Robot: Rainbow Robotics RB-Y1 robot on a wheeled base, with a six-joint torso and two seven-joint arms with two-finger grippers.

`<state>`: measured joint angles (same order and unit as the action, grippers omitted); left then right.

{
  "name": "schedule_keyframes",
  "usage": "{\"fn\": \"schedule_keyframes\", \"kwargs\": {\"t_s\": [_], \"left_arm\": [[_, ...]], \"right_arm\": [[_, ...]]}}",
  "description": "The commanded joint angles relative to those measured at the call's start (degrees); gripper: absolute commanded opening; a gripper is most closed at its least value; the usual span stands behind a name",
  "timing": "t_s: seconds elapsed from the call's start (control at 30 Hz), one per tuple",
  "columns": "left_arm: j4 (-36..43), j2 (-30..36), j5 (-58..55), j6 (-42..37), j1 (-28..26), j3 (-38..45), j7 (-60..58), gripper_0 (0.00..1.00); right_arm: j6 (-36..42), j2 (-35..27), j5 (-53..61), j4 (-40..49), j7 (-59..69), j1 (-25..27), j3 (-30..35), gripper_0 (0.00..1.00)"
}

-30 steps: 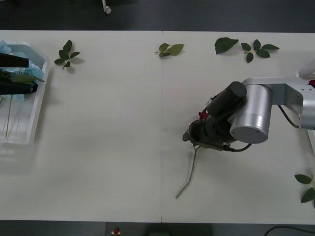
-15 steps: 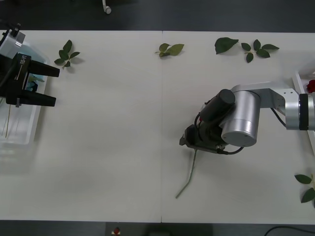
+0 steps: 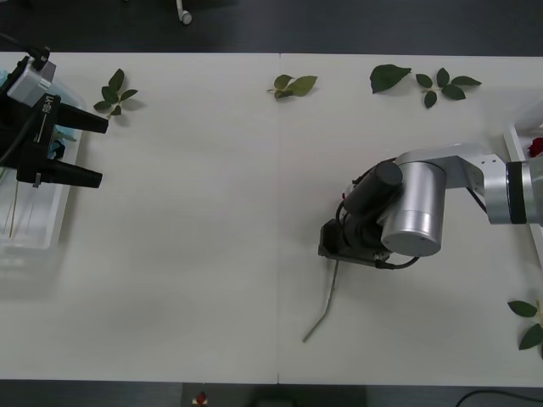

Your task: Put the red flowers into the right box and the blue flowers into the left box

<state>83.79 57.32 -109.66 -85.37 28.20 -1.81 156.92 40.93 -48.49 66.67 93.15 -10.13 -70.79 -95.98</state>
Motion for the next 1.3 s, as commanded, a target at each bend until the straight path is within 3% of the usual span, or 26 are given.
{"fn": "schedule_keyframes", "kwargs": {"t_s": [0.03,0.47,0.73,0.87,1.03,1.3], "left_arm": [[1.2,2.71,0.85,0.47,1.24,1.2,-1.92,1.0],[1.2,2.71,0.85,0.47,1.24,1.2,-1.92,1.0],[1.2,2.71,0.85,0.47,1.24,1.2,-1.92,1.0],[1.2,2.71,0.85,0.47,1.24,1.2,-1.92,1.0],[1.2,2.71,0.85,0.47,1.24,1.2,-1.92,1.0],[1.2,2.71,0.85,0.47,1.24,1.2,-1.92,1.0]], "right_arm": [[-0.24,0.85,0.22,-0.16,-1.12,-1.28,0.79,0.64],[-0.41,0.85,0.92,-0.68,-2.52,-1.37,0.36,0.68],[-3.75,0.85,0.83,-1.04,-3.05,-3.04,-3.78,0.67],[-4.46,0.85,0.66,-1.3,-3.23,-3.04,-4.04,0.47],[-4.28,1.03,0.57,-1.65,-3.49,-3.04,-4.13,0.11],[-4.28,2.08,0.66,-2.79,-4.19,-3.04,-4.22,0.0]]}}
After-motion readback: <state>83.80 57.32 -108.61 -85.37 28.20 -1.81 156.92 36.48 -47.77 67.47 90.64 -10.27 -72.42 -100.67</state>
